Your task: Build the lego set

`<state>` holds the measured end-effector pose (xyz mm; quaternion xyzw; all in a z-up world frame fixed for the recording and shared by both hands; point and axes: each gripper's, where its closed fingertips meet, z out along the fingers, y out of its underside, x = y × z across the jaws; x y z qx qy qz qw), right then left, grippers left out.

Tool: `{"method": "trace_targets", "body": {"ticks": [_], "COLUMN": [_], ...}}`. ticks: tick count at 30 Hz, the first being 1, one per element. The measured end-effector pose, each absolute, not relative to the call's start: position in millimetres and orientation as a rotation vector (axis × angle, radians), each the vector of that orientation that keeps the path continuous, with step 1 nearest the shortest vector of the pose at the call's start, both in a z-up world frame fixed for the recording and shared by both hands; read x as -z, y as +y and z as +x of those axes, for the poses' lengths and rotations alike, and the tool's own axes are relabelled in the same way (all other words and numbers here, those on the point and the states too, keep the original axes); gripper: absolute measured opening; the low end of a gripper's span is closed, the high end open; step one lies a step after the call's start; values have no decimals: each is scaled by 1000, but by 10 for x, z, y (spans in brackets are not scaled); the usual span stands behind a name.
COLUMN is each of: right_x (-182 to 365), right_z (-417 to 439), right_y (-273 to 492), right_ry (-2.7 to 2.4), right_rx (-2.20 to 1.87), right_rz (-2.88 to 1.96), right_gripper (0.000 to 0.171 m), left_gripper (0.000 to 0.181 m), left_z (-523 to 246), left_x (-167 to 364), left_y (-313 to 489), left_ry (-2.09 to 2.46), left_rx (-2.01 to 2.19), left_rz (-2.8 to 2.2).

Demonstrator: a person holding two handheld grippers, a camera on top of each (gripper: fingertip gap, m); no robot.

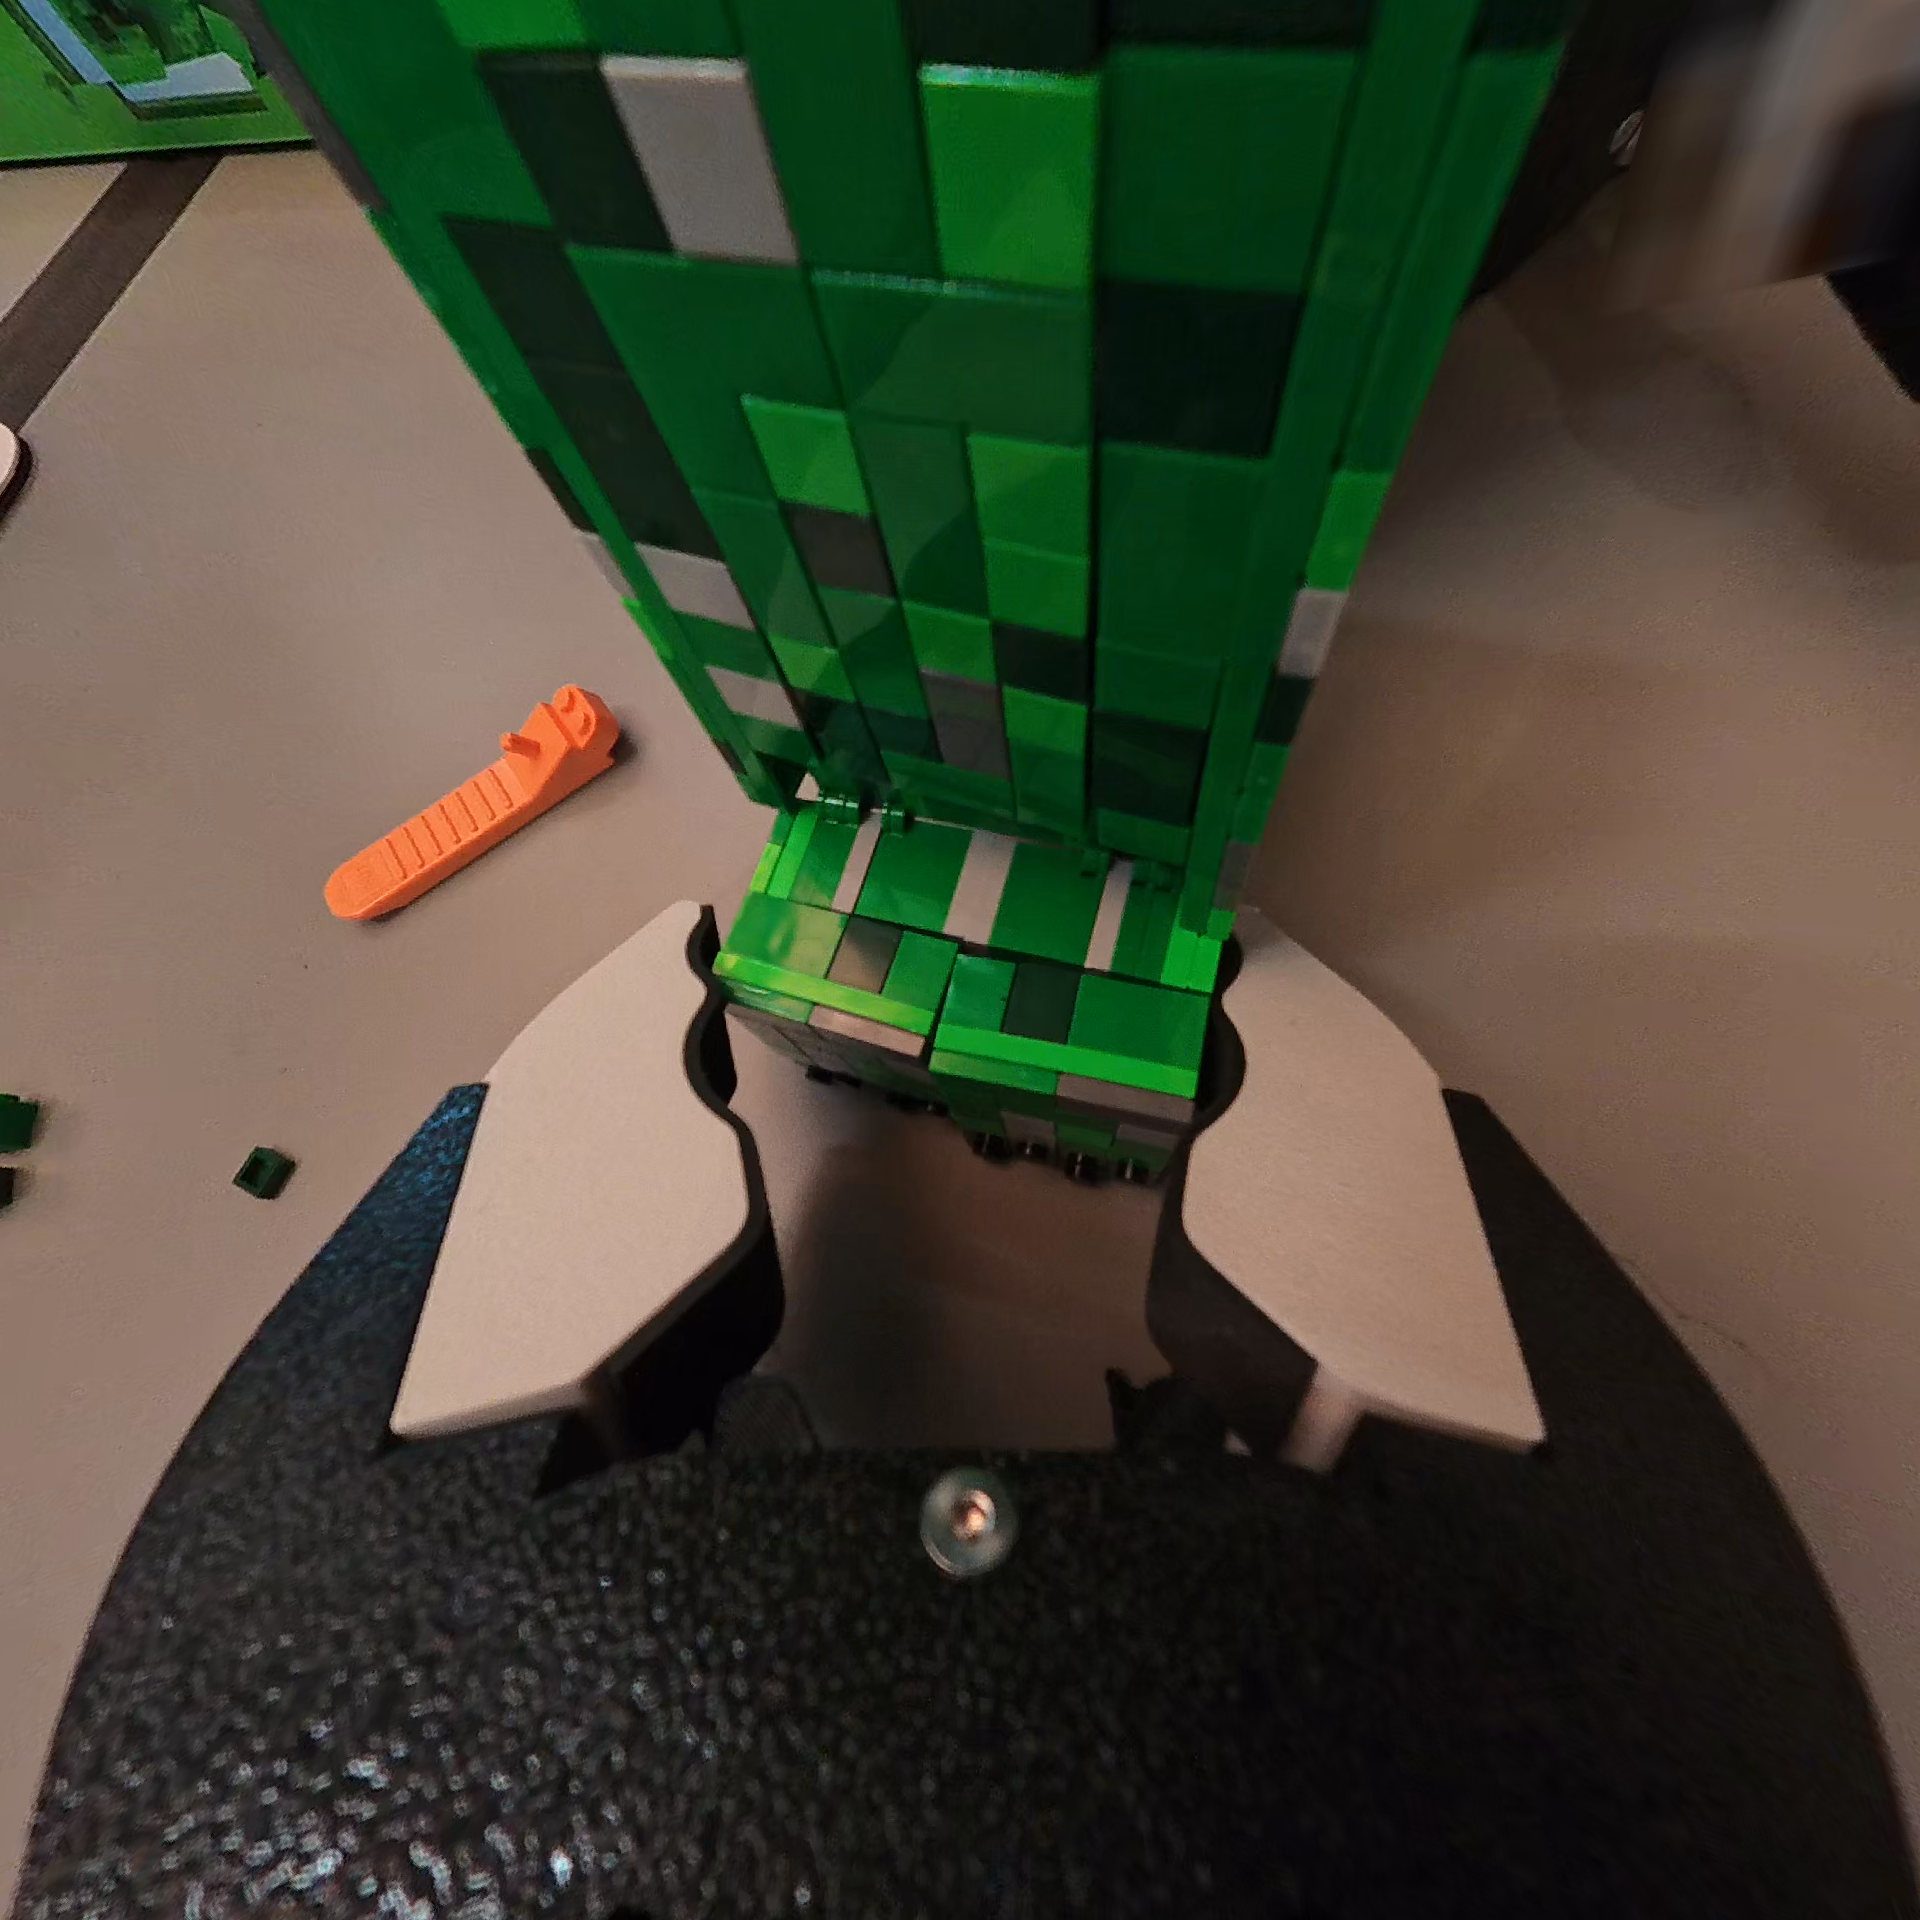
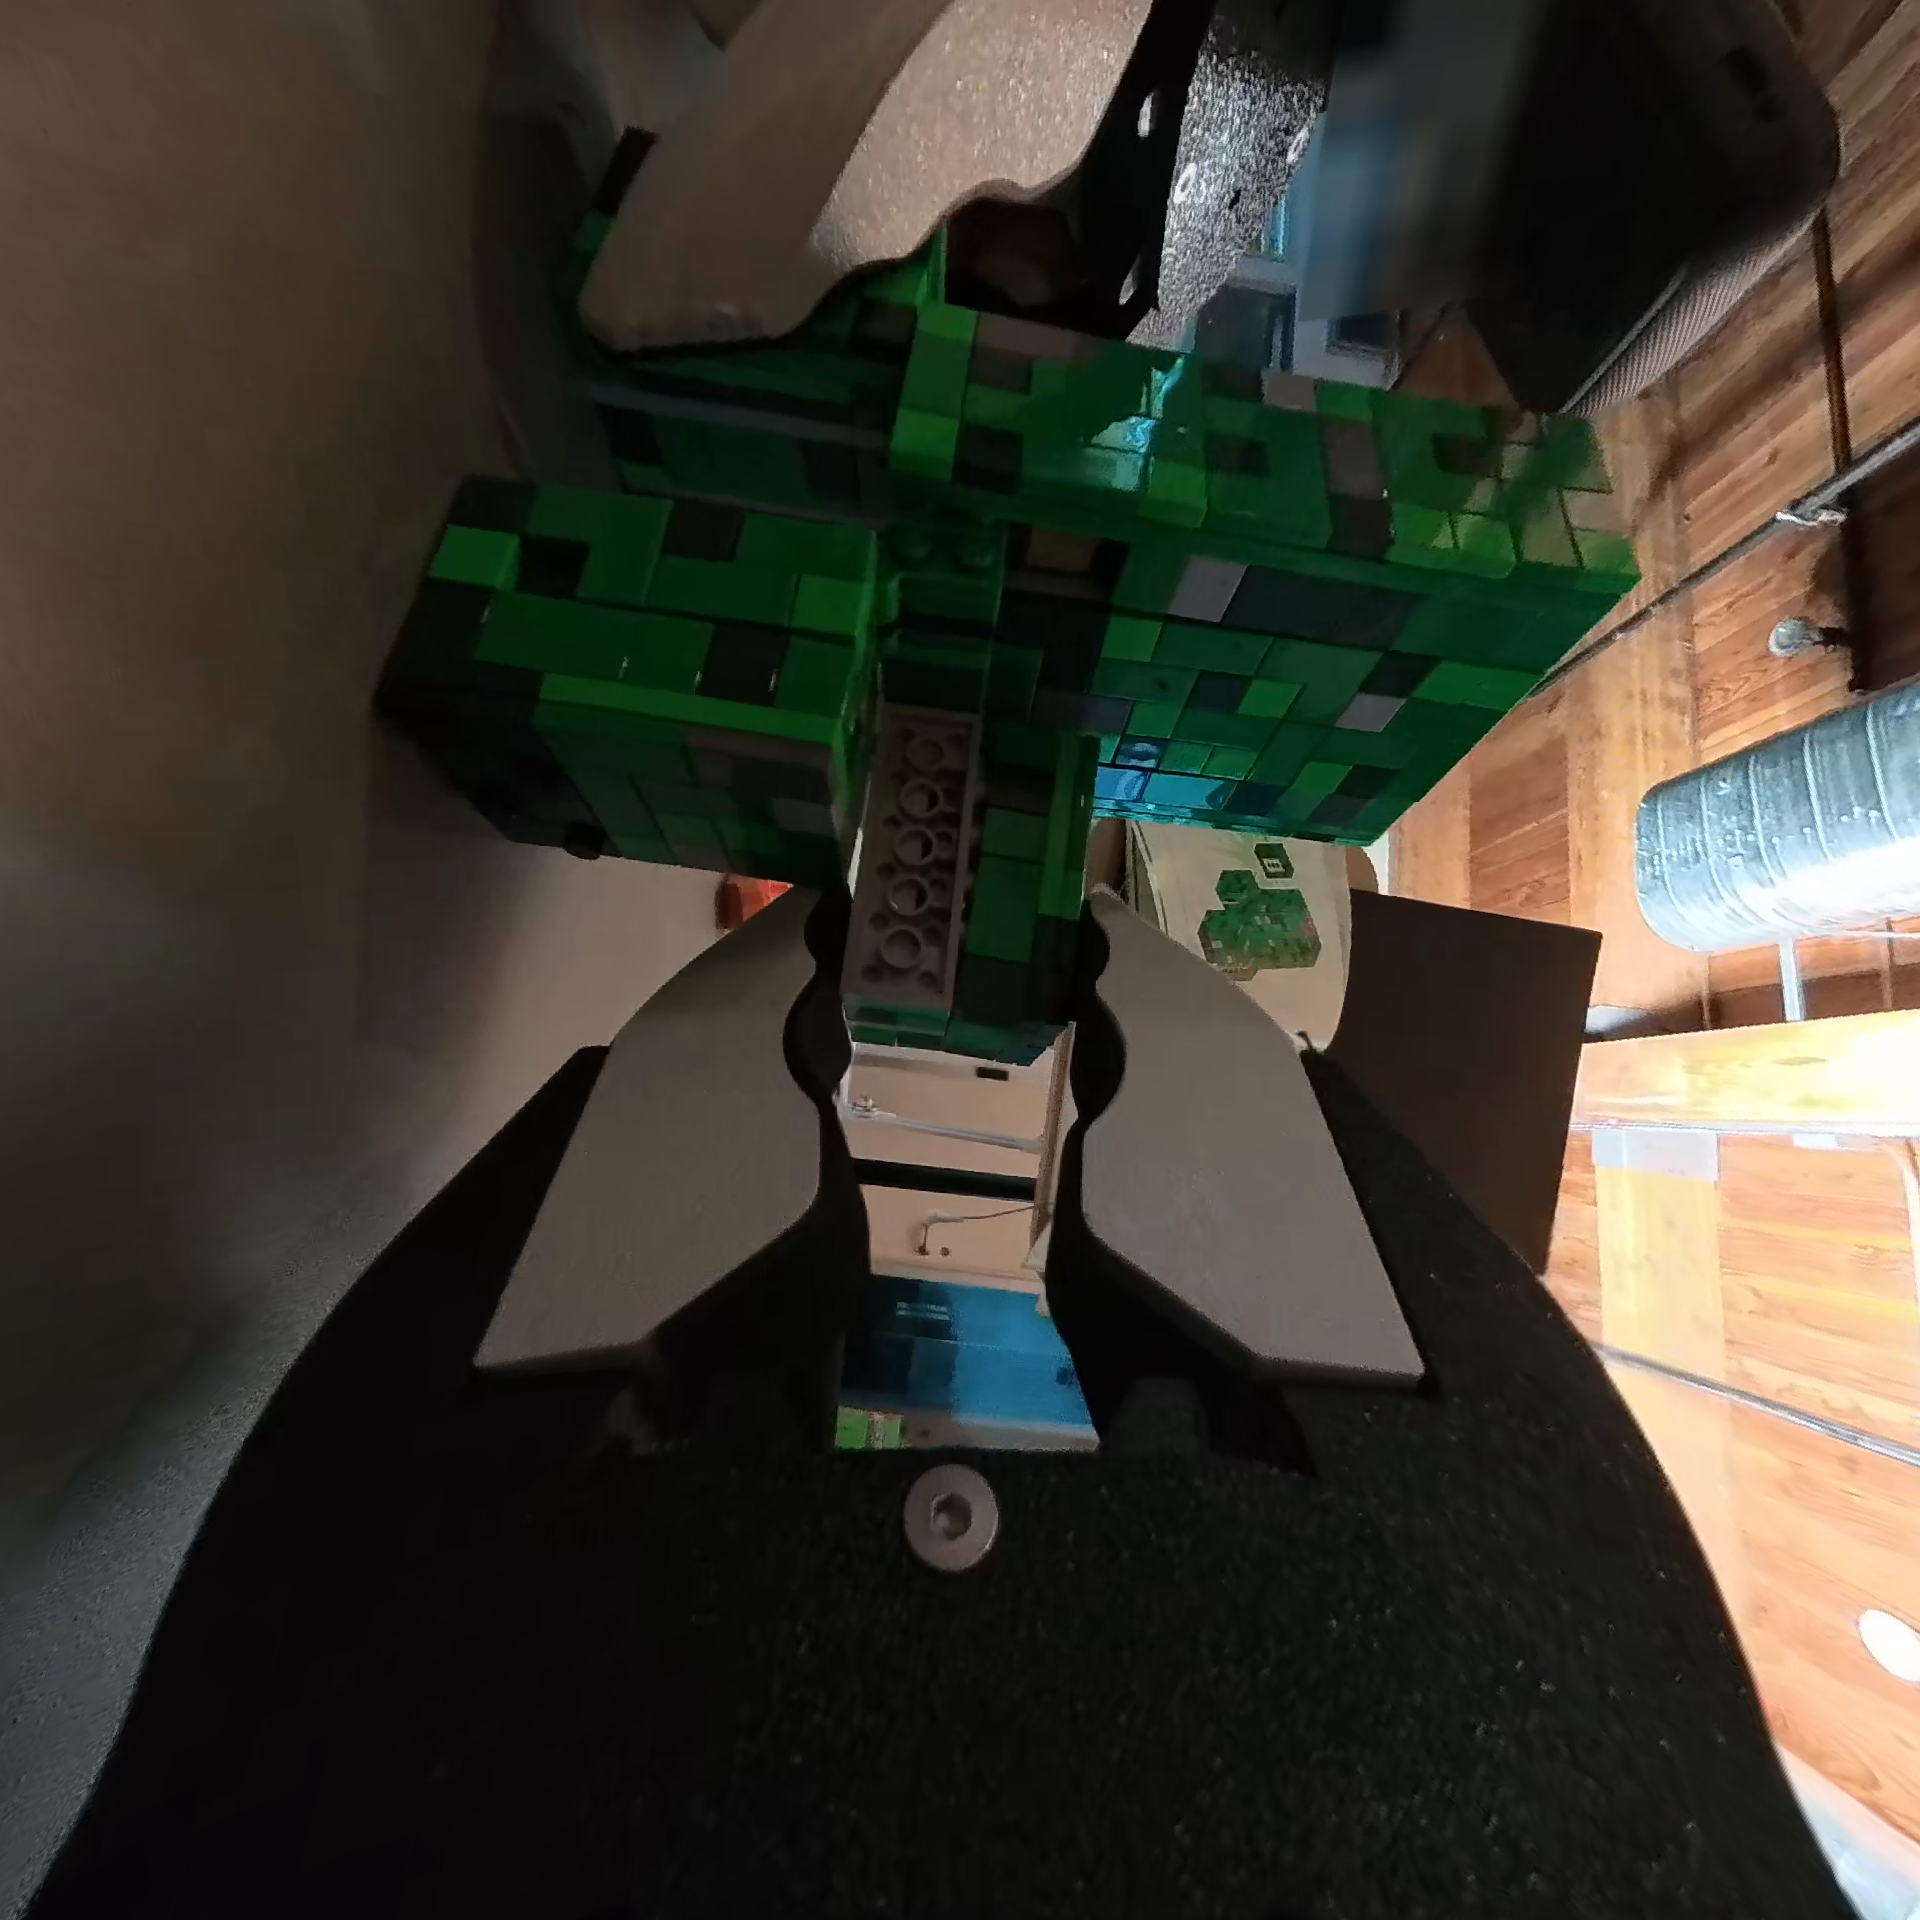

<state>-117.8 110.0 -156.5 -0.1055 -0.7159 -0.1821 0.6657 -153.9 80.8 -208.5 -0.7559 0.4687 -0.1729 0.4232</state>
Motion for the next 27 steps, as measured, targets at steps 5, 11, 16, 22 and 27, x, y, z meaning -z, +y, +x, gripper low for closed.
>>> {"method": "trace_targets", "body": {"ticks": [5,11,16,22,27], "right_x": [1560,1554,1564,1574,1588], "right_z": [-1181,-1186,-1180,-1177,-1165], "right_y": [1094,1090,1108,1126,1124], "right_ry": [-1636,-1664,-1626,-1591,-1584], "right_rx": [409,404,421,407,402], "right_rz": [-207,-188,-205,-223,-208], "right_gripper": [40,40,40,40,44], "left_gripper": [87,88,88,107,119], "left_z": [-1537,-1532,-1525,-1556,-1693], "left_x": [2086,2086,2083,2129,2025], "left_y": [806,808,811,788,692], "left_ry": [1173,1171,1163,1170,1042], "left_rx": [433,432,424,312,241], "left_rz": [-1892,-1890,-1885,-1904,-1903]}}
